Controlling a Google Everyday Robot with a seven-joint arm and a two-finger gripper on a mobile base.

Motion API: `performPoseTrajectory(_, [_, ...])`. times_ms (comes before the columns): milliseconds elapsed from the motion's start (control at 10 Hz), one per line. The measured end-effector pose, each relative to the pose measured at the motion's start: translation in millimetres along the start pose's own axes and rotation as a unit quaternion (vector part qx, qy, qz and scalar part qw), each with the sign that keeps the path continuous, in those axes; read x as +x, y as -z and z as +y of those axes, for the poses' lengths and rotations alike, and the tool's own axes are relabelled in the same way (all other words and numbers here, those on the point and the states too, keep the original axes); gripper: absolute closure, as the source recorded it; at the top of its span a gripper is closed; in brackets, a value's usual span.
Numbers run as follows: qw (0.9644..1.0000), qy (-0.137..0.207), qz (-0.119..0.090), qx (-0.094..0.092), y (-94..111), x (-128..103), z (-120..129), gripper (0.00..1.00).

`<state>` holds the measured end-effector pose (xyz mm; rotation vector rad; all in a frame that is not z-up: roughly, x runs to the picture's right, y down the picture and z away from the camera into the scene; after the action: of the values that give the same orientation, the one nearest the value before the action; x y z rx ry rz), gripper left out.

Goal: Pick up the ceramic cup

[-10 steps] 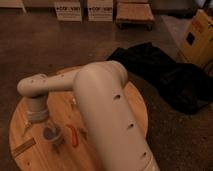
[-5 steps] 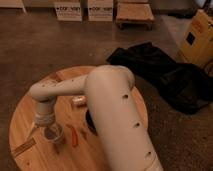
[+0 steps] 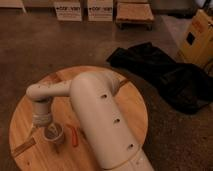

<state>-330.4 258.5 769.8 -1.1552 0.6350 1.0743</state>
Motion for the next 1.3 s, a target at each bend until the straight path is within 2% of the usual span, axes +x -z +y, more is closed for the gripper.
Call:
performPoseTrajectory(200, [1.0,-0.001,-0.007,0.006,17.3,7.5,4.2,0.92])
performPoseTrajectory(300, [0.9999,-0.002,-0.008,0.006,18.4,8.4,3.4,0.98])
performPoseTrajectory(600, [0.9999,-0.008,-0.013,0.006,20.1,12.2,0.6,1.0])
performPoseTrajectory(700, [0.9995,-0.018,-0.02,0.017,37.3,18.8,6.2,1.0])
performPoseTrajectory(900, [0.9985,-0.039,-0.02,0.032,60.7,26.1,20.9,1.0])
performPoseTrajectory(1000, [0.9969,-0.058,-0.025,0.049,82.2,34.1,31.7,1.0])
performPoseTrajectory(1100, [0.996,-0.063,-0.028,0.057,92.6,38.9,37.5,1.0])
performPoseTrajectory(1300, [0.9917,-0.081,-0.047,0.088,136.2,57.8,61.9,1.0])
